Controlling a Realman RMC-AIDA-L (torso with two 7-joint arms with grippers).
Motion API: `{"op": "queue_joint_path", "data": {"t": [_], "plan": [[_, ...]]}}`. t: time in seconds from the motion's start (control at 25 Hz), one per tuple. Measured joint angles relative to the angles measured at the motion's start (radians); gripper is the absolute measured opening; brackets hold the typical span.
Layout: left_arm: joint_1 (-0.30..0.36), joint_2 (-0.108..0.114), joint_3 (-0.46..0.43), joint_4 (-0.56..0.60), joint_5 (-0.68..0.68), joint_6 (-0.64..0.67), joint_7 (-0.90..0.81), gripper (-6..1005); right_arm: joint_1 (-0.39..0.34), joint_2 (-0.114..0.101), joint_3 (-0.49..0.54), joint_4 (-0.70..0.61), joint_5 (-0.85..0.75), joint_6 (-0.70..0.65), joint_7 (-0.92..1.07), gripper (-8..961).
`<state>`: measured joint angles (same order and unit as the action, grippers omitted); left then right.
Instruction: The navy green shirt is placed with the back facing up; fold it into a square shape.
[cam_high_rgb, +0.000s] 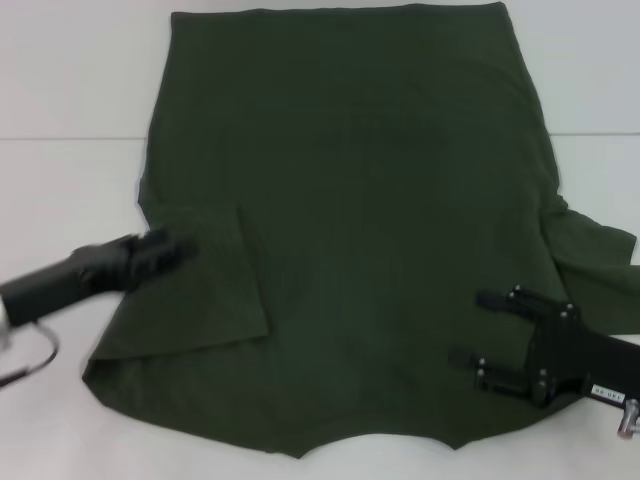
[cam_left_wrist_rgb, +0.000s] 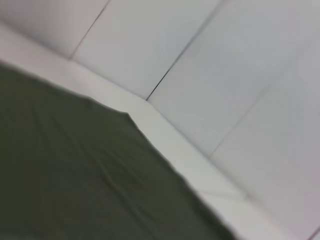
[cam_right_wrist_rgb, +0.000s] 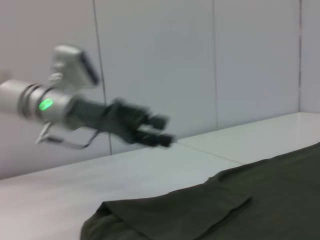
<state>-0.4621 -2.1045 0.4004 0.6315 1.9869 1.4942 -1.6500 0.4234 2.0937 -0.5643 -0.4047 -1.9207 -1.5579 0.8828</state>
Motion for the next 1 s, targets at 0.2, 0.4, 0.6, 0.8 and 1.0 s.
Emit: {"op": "queue_joint_path", "data": {"t": [0.2, 0.4, 0.6, 0.8, 1.0], "plan": [[0.137, -0.063, -0.005, 0.099, -0.055, 0.106, 0.463, 627, 0.007, -0.005, 0.016, -0.037, 0.013, 0.014, 0.141, 857], [0.172, -0.065, -0.014, 0.081, -0.052, 0.208, 0.650, 750, 0.003, -0.007, 0.016, -0.210, -0.001, 0.015, 0.505, 857], [0.162, -0.061, -0.013, 0.113, 0.117, 0.235, 0.653, 816, 0.010, -0.053, 0.011, -0.427, -0.090, 0.000, 1.002, 856], [0.160, -0.058, -0.017, 0.118, 0.135, 0.244, 0.646, 826, 0.013, -0.080, 0.016, -0.678, -0.199, -0.080, 1.412, 856], [0.160, -0.058, -0.017, 0.120, 0.131, 0.268, 0.647, 826, 0.091, -0.101, 0.013, -0.812, -0.465, -0.122, 1.718, 856]]}}
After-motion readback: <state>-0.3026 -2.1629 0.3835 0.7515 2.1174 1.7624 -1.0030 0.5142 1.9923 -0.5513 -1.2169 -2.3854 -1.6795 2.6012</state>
